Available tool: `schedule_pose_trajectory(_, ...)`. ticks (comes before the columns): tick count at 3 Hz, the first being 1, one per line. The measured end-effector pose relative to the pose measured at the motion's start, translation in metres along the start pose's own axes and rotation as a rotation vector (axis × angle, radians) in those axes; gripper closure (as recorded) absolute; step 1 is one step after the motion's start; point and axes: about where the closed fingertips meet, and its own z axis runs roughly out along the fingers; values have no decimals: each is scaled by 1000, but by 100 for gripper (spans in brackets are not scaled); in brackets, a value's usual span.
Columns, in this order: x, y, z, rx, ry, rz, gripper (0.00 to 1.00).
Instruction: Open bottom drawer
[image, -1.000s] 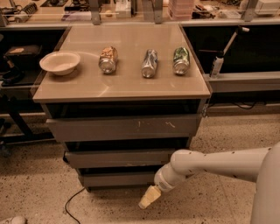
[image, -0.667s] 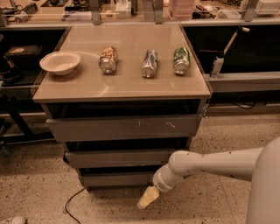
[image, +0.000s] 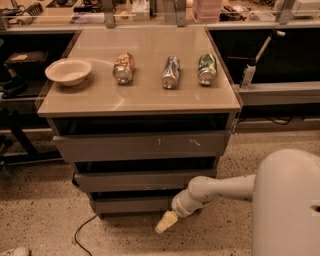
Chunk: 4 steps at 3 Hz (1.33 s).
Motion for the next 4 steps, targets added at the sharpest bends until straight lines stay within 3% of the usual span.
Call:
schedule_pose_trajectory(2,12,-40,47,17,-11,28,0)
schedule_pose_trajectory(4,14,-70,68,37,-6,24,0)
